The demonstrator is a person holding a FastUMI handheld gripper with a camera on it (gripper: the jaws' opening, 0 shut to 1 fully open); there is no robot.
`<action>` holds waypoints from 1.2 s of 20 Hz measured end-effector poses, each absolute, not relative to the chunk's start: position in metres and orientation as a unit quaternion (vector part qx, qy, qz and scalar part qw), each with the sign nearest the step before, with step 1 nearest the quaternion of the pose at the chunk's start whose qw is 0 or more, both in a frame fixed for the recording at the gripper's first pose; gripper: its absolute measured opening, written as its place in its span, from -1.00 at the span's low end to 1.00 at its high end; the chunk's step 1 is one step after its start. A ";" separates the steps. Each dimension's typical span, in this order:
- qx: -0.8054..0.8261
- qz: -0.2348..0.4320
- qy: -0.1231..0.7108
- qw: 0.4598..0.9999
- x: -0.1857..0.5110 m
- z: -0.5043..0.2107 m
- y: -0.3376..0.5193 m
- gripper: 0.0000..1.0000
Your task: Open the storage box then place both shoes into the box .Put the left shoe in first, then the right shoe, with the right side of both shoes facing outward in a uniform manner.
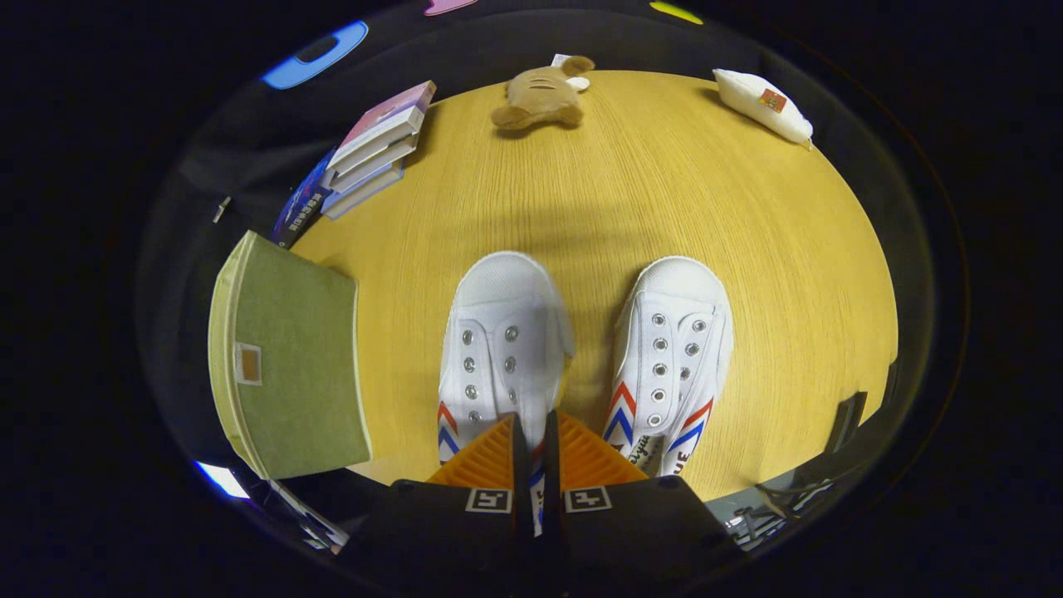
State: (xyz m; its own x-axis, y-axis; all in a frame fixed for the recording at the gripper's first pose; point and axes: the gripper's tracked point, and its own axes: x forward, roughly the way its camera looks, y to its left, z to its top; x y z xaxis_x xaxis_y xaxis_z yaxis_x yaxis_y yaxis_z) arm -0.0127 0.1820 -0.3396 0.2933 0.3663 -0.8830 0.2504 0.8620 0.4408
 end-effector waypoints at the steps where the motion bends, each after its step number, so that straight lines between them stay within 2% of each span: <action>1: 0.267 0.041 0.589 0.762 -0.012 -0.329 0.183 -0.83; 9: 0.325 0.082 0.534 0.776 0.010 -0.207 0.221 -0.84; 16: 0.363 0.131 0.515 0.766 0.035 -0.113 0.299 -0.84; 20: 0.369 0.156 0.522 0.753 0.047 -0.097 0.364 -0.84; 24: 0.357 0.154 0.540 0.747 0.057 -0.116 0.424 -0.84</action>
State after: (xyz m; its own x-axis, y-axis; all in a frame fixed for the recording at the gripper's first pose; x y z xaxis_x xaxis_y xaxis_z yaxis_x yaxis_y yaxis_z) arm 0.0568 0.4237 -0.1163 0.3692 0.6146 -0.6971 0.1560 0.6984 0.6985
